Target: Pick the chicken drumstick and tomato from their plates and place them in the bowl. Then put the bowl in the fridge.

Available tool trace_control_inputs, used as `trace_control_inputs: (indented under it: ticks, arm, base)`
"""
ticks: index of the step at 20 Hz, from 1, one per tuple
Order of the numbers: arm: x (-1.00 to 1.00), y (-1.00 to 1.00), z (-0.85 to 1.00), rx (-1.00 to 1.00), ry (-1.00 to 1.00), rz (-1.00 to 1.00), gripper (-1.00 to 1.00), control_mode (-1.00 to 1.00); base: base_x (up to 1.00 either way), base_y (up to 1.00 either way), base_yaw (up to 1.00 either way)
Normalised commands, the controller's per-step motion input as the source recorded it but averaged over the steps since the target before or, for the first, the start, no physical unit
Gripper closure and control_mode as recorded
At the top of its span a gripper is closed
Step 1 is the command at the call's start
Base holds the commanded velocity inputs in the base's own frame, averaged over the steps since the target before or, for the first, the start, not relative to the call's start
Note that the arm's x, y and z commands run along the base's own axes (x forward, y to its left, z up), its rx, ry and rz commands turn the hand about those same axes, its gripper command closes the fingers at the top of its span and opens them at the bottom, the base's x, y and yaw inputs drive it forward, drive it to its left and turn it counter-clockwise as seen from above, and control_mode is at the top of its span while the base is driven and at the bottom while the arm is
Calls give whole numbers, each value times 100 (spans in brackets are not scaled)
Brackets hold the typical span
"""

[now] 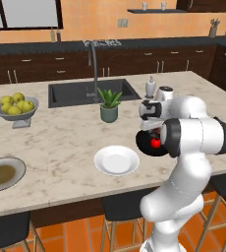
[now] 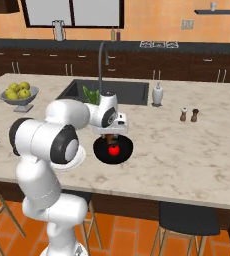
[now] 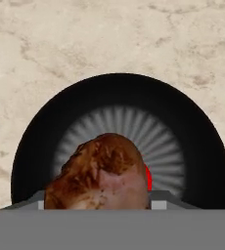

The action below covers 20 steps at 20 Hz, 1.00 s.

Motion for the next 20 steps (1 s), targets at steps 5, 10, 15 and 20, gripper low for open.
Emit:
trace_control_inputs:
  ticks: [5,10,15,20]
  arm:
    - [34,0,-60,0,-2,0,100,-100]
    - [0,2,-39,0,0,3,-100,-100]
    - [0,0,6,0,0,0,-100,-100]
    - [-1,-1,62,1,5,-12,-100,-100]
  base:
    - [0,0,0]
    - [0,0,0]
    - [0,0,0]
    - [0,0,0]
